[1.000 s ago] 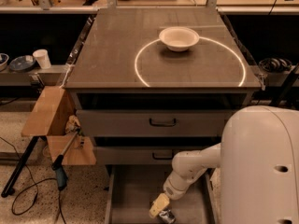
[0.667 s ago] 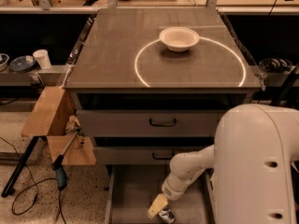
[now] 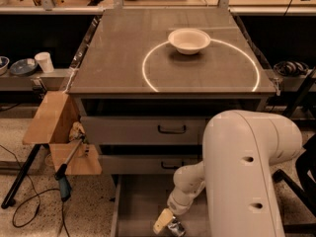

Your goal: Pick redbull can from bottom drawer and place on counter

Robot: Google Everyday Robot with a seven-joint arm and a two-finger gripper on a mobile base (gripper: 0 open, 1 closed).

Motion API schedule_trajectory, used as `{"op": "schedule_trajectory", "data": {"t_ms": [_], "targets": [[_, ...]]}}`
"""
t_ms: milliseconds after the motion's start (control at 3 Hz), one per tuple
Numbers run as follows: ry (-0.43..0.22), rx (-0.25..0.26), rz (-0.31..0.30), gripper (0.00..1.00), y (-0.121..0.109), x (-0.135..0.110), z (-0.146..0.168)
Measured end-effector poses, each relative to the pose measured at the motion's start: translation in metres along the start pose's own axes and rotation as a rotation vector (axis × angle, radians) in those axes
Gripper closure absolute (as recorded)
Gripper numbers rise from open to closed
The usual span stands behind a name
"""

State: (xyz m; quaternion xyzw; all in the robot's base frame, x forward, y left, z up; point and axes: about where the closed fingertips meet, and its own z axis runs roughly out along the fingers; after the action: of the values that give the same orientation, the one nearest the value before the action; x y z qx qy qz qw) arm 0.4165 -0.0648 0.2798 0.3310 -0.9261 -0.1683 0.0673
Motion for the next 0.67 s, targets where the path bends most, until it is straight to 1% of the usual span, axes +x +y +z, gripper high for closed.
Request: {"op": "schedule_trajectory", "data": {"t_ms": [333,667], "targets": [[-0.021,0.009,0.002,0.00,0.000,-0.013,0.011],[-0.047,0.028,0.041,0.00,-0.008,-0.044,0.041]]}}
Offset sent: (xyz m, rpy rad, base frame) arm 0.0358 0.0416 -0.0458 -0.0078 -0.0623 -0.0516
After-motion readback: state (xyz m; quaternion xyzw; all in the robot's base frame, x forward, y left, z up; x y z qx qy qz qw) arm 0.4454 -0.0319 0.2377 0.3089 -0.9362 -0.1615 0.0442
